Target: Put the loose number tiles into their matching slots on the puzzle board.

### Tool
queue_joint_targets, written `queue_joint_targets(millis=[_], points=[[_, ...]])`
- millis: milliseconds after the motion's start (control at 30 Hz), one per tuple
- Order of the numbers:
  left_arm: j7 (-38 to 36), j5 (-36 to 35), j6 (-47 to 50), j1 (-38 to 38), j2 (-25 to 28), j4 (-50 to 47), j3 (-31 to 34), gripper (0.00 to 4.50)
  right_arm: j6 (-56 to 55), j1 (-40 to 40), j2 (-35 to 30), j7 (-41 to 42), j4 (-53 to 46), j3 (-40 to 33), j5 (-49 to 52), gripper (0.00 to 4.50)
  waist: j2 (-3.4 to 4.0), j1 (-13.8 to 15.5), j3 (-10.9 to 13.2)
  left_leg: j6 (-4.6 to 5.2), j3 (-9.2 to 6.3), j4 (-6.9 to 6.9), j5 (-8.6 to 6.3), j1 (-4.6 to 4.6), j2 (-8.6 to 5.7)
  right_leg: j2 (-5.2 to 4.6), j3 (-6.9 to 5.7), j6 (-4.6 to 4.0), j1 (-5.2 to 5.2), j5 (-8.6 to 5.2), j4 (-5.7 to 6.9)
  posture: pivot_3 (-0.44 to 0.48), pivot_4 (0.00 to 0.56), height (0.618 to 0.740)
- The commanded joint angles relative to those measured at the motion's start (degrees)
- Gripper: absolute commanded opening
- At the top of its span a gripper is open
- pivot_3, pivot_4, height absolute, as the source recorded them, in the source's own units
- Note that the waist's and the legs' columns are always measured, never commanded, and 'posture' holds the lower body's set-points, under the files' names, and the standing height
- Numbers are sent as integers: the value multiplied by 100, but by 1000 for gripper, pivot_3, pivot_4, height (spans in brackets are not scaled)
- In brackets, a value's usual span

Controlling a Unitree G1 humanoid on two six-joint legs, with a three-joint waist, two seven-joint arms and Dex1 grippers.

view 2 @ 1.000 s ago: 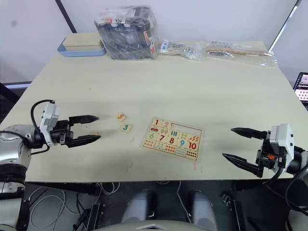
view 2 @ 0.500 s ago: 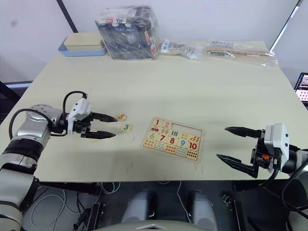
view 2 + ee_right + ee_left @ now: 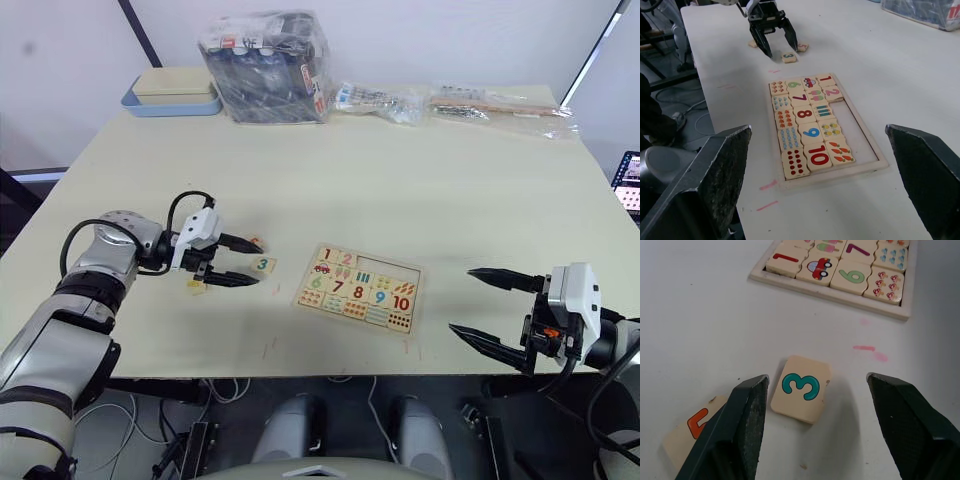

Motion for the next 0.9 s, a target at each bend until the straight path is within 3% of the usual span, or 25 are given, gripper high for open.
queue_joint_targets(millis=[33, 900], points=[[-181, 95, -162, -198, 3, 125, 32, 3365, -110, 51, 21, -52, -191, -253, 90, 4500, 0, 0, 0, 0, 0, 0, 0, 0, 0, 0, 0, 0, 0, 0, 0, 0, 150, 740], [-181, 851, -483, -534, -267, 753, 430, 3365, -147, 316, 70, -233, -371, -322, 109, 4500, -2, -1, 0, 1, -11, 14, 0, 0, 0, 1, -4, 0, 10, 0, 2, 0, 150, 740]])
